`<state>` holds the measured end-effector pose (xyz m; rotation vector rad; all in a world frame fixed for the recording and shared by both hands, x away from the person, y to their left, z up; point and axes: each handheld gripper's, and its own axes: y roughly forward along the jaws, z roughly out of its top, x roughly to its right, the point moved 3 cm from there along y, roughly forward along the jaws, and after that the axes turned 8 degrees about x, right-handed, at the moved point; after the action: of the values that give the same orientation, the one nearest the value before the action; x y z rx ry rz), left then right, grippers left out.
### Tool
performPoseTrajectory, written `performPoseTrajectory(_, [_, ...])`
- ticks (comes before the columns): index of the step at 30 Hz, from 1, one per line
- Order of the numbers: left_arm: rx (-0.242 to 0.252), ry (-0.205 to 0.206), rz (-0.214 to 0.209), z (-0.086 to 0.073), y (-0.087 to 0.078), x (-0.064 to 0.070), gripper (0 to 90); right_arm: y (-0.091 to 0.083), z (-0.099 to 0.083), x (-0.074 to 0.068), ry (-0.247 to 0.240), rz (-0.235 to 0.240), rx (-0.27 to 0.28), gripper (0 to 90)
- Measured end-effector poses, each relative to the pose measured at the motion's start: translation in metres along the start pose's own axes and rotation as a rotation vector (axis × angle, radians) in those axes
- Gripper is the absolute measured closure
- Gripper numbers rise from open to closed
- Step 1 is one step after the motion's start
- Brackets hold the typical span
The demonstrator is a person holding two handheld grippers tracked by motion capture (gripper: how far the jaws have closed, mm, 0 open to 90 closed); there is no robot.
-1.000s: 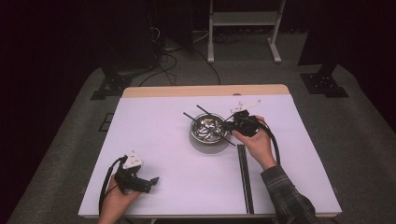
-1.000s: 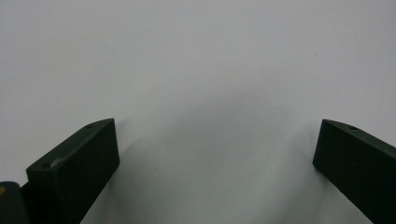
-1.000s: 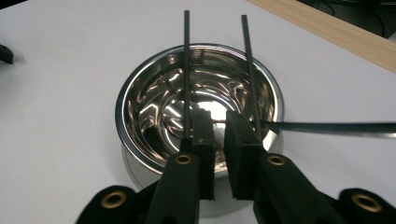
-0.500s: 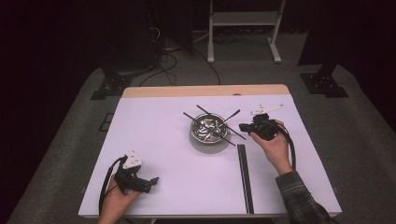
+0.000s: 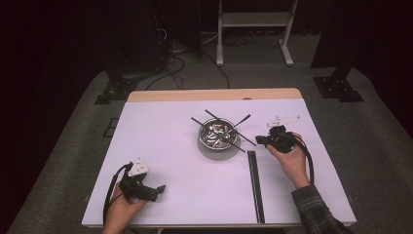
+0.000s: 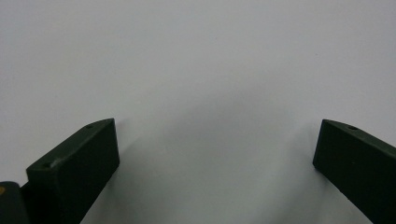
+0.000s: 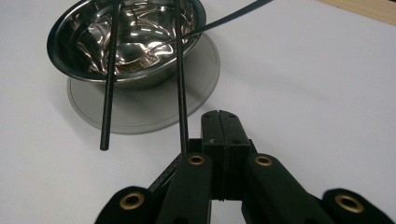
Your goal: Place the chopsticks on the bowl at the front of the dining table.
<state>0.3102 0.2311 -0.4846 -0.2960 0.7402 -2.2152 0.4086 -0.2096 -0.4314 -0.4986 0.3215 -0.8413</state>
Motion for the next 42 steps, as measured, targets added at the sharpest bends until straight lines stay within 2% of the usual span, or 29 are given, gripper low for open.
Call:
performPoseTrajectory(9, [0.0,0.0,0.0,0.0,0.0,0.0,0.0,0.003,-0.005,-0.002,-0.002,0.017,-0.008,89.6])
performPoseTrajectory(25, [0.0,0.0,0.0,0.0,0.0,0.0,0.0,0.005,-0.007,-0.019,-0.022,0.067,-0.02,89.6])
performPoseTrajectory(42, [0.0,0.001,0.0,0.0,0.0,0.0,0.0,0.009,-0.007,-0.037,-0.063,0.109,-0.033,89.6])
